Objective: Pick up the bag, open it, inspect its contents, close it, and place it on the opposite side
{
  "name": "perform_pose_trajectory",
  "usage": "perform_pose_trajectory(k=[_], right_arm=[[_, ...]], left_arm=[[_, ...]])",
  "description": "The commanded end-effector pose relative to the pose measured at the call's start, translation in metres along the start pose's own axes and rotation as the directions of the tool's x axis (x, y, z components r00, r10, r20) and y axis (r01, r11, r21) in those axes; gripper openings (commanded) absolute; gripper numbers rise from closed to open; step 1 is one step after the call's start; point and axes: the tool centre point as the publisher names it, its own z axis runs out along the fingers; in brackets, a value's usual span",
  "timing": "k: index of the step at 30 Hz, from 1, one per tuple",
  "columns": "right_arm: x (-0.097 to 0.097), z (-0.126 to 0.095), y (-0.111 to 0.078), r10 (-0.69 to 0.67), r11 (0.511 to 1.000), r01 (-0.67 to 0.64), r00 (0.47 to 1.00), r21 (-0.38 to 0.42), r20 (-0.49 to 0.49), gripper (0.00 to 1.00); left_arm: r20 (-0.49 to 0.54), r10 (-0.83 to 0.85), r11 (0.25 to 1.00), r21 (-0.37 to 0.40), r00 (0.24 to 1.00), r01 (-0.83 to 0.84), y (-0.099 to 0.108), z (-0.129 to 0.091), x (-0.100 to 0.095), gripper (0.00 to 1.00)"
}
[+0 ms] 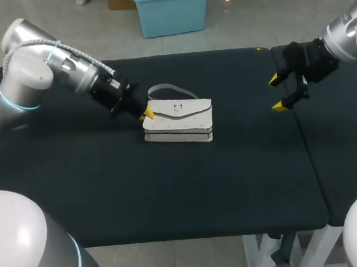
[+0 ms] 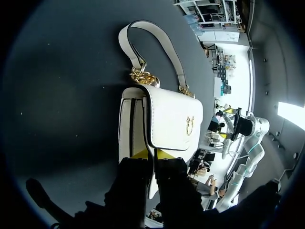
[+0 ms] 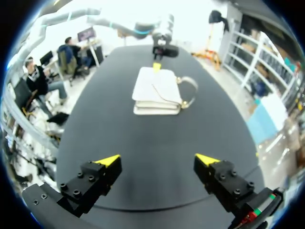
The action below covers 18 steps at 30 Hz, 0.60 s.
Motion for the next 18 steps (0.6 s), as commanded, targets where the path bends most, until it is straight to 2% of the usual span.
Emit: perform_pose_trajectory(k=[1, 9, 18], right_arm=[[-0.001, 0.001, 0.0, 0.0, 1.0, 0.0, 1.0, -0.001, -0.001, 1.0], [-0.001, 0.001, 0.0, 0.0, 1.0, 0.0, 1.0, -0.001, -0.001, 1.0], [-0.001, 0.001, 0.0, 0.0, 1.0, 0.0, 1.0, -0.001, -0.001, 1.0]], left_arm=[[-0.011, 0.002, 1.0, 0.028, 1.0, -0.002, 0.007, 0.015, 0.005, 0.0], [0.0, 0.032, 0.999, -0.005, 0.999, -0.032, 0.007, 0.031, 0.026, 0.0], [0.006, 0.023, 0.999, 0.034, 1.0, -0.023, 0.003, 0.045, 0.037, 0.0]])
